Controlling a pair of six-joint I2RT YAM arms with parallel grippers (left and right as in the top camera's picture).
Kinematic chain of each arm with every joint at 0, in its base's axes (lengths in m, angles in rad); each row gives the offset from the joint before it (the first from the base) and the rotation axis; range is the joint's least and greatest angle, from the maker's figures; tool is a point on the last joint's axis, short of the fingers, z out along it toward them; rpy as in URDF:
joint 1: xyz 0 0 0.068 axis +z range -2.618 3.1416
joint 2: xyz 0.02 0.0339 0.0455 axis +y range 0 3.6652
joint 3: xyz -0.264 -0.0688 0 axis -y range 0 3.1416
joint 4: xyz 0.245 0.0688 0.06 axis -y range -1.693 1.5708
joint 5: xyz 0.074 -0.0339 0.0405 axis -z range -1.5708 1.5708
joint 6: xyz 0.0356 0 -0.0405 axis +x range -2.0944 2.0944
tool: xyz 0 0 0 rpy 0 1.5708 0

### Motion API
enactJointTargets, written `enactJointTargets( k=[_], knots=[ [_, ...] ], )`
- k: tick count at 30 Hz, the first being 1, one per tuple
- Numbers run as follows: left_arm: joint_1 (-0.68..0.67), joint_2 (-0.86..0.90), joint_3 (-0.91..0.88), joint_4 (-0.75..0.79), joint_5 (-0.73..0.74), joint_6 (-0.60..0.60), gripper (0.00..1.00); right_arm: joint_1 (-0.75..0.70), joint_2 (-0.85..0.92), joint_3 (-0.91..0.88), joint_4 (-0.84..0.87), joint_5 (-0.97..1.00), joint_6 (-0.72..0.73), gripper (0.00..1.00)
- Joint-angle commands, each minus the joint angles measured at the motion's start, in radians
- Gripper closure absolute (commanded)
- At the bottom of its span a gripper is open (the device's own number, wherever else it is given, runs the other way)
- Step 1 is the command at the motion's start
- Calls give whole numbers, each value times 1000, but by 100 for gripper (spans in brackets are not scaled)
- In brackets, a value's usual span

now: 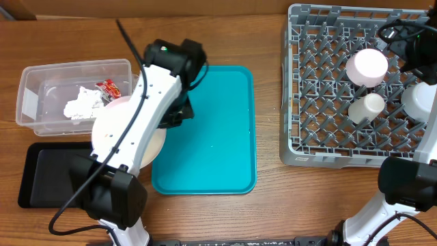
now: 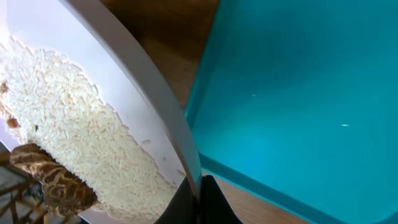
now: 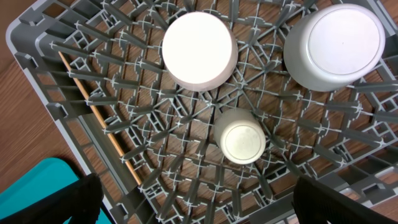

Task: Sort waste into correct bins and load items into the dishwasher
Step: 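Lift the plate and carry it left over the black tray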

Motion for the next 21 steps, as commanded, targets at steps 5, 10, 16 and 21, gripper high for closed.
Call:
enactJointTargets(
  k=[5, 10, 16, 21],
  knots=[
    [126, -26, -23, -6, 5, 46, 96, 2, -20, 19, 3, 10, -6, 0],
    [290, -33, -23, 28, 106, 143, 95, 2, -20, 19, 3, 10, -6, 0],
    [438, -33, -23, 42, 163, 200, 96, 2, -20, 19, 3, 10, -6, 0],
    [544, -39, -23, 41, 196, 245, 96, 2, -20, 19, 3, 10, -6, 0]
  ],
)
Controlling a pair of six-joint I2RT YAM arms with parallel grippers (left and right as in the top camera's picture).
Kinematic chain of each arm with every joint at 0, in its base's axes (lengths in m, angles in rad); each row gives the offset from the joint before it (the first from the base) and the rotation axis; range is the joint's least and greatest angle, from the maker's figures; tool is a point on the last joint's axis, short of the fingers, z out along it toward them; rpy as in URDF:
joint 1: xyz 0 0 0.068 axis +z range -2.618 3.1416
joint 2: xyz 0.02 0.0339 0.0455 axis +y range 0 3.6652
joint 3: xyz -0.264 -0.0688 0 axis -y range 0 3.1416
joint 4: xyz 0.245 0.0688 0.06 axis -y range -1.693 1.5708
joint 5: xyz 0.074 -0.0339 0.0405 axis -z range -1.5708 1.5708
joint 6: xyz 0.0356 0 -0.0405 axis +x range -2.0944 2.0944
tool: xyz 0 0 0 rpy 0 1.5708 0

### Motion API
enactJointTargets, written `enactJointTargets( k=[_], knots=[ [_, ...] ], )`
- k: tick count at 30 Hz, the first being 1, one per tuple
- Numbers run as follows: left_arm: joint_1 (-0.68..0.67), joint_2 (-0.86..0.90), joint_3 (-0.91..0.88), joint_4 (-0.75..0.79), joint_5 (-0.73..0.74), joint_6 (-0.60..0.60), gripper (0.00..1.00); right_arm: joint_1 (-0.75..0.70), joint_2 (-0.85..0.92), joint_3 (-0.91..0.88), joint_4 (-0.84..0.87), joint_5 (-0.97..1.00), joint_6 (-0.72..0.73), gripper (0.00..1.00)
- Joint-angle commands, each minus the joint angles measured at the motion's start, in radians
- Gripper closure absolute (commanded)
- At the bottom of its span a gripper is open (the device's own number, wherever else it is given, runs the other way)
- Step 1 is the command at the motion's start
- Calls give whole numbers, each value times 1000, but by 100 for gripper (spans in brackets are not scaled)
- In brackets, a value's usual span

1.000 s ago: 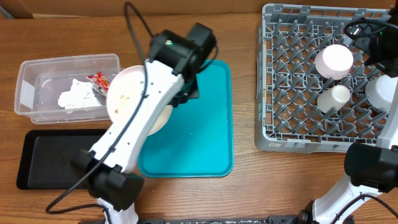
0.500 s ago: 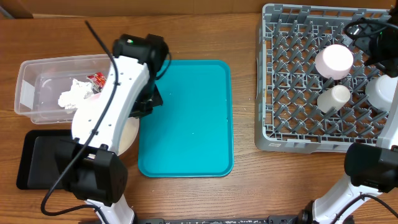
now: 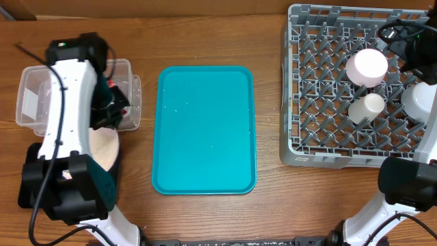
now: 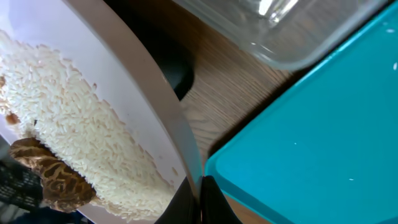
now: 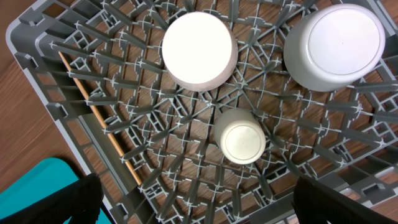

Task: Sort waste into correct bins and load items into the dishwasher
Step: 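Lift the plate and carry it left over the black tray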

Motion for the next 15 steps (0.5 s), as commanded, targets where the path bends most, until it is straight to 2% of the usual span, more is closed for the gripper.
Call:
enactJointTargets(
  k=[1, 9, 15],
  knots=[
    [61, -42, -4, -8, 53, 71, 96, 2, -20, 19, 3, 10, -6, 0],
    [159, -52, -4, -6, 199, 195, 96, 2, -20, 19, 3, 10, -6, 0],
    [238, -52, -4, 18, 243, 223, 96, 2, -20, 19, 3, 10, -6, 0]
  ],
)
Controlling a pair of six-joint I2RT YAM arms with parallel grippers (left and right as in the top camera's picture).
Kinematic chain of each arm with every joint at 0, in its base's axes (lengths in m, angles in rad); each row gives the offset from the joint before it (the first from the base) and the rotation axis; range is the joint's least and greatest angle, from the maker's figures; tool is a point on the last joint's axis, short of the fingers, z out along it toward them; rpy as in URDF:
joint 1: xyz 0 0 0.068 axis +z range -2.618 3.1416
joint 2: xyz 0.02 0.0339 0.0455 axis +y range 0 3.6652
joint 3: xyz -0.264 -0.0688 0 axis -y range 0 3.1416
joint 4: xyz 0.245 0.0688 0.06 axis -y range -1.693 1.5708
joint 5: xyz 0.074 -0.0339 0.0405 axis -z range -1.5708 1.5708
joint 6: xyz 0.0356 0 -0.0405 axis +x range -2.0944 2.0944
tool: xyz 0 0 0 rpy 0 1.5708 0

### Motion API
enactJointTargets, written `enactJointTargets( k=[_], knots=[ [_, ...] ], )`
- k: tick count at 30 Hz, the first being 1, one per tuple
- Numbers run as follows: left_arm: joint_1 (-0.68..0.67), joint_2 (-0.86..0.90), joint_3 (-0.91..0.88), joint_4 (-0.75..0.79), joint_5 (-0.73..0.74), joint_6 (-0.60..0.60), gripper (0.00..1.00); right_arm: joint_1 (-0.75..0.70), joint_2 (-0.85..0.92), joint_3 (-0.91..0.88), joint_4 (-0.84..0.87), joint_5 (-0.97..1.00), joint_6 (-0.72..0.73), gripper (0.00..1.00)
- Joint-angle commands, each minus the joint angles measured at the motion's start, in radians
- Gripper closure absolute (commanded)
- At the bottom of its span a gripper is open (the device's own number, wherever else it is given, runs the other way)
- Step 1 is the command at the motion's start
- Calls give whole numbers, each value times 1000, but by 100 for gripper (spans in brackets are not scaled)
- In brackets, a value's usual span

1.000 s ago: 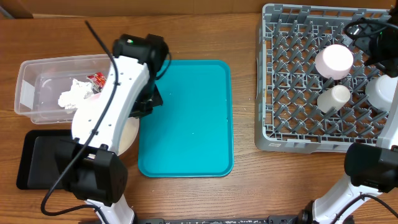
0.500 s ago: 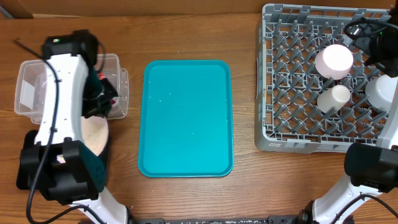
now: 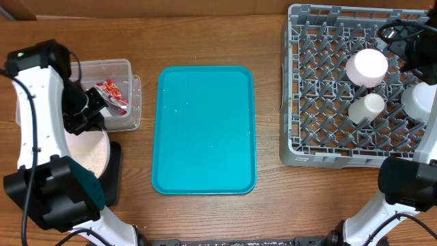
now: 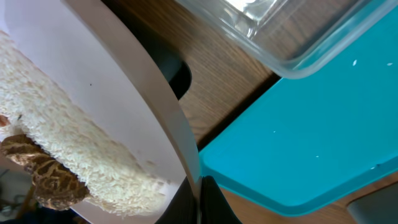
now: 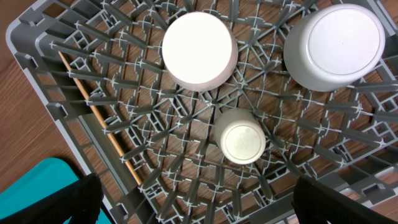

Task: Sort waste into correct bins and load items into the dishwasher
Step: 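Lift the plate and carry it left over the black tray, then tilt the plate to dump rice and scraps onto the black tray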

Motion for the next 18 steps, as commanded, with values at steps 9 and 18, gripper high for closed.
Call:
enactJointTargets(
  k=[9, 18],
  knots=[
    [160, -39, -6, 19, 207, 146, 95, 2, -20, 19, 2, 10, -5, 0],
    [273, -39, -53, 31, 333, 223, 96, 2, -20, 19, 2, 10, -5, 0]
  ],
)
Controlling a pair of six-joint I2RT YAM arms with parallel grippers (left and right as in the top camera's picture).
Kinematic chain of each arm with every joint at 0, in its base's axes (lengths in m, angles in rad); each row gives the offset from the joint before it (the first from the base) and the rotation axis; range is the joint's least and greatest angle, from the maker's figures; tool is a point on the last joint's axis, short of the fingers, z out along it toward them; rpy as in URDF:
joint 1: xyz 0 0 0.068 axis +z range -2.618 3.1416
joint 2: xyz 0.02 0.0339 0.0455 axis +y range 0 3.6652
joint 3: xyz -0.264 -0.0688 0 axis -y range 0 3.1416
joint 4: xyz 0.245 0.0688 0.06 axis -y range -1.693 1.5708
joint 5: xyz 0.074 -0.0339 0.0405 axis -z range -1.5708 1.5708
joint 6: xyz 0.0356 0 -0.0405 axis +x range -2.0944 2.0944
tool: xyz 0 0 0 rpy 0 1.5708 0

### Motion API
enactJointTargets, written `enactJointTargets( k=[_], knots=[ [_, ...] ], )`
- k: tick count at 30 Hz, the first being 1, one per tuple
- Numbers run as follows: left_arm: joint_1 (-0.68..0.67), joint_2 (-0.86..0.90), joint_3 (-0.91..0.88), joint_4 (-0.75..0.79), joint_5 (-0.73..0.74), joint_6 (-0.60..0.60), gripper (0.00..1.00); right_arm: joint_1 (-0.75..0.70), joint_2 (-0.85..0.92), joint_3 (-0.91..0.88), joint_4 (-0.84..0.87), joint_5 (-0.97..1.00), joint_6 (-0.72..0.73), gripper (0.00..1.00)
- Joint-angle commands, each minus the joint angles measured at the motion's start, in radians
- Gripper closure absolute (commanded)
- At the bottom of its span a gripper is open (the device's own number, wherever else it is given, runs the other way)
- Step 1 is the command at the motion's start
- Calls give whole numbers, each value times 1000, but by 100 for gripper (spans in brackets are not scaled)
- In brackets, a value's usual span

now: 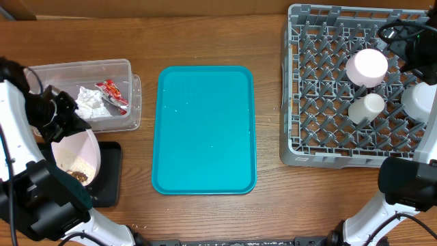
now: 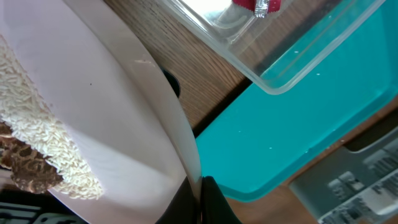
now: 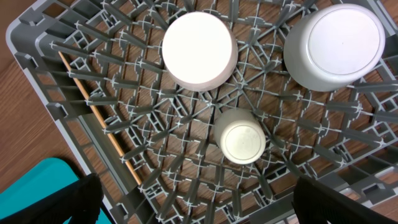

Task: Sort waste into correct bins and load items into the dishwasher
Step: 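Tilt the plate to dump rice and scraps onto the black tray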

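My left gripper (image 1: 66, 130) is shut on the rim of a white plate (image 1: 76, 158), held steeply tilted over the black bin (image 1: 109, 175). Rice and a brown food piece (image 2: 31, 149) lie at the plate's low side. In the left wrist view the fingertips (image 2: 200, 200) pinch the plate (image 2: 118, 118) edge. My right gripper (image 1: 399, 34) hangs open above the grey dish rack (image 1: 300, 147), empty. In the rack stand a white cup (image 3: 199, 50), a small cup (image 3: 240, 140) and a bowl (image 3: 333, 46), all upside down.
A clear bin (image 1: 126, 117) with crumpled paper and a red wrapper sits just behind the black bin. A bare teal tray (image 1: 205, 130) lies mid-table. A wooden chopstick (image 3: 99, 121) rests along the rack's left side.
My left arm has shifted further left and the plate is tilted more steeply over the black bin. The rice and brown piece have slid toward the plate's low edge. The right arm is unchanged.
My left gripper held the loaded plate beside the teal tray's left edge. Then the plate was near the clear bin, then over the black bin, and now it tips there with the food slipping down. The right gripper stayed open over the rack throughout.
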Motion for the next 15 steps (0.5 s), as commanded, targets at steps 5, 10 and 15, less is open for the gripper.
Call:
enactJointTargets(
  k=[5, 10, 15],
  knots=[
    [95, -39, -114, 43, 164, 100, 96, 2, -20, 19, 3, 10, -6, 0],
    [138, -39, -122, 41, 176, 107, 96, 2, -20, 19, 3, 10, -6, 0],
    [172, -39, -122, 26, 257, 163, 96, 2, -20, 19, 3, 10, -6, 0]
  ],
)
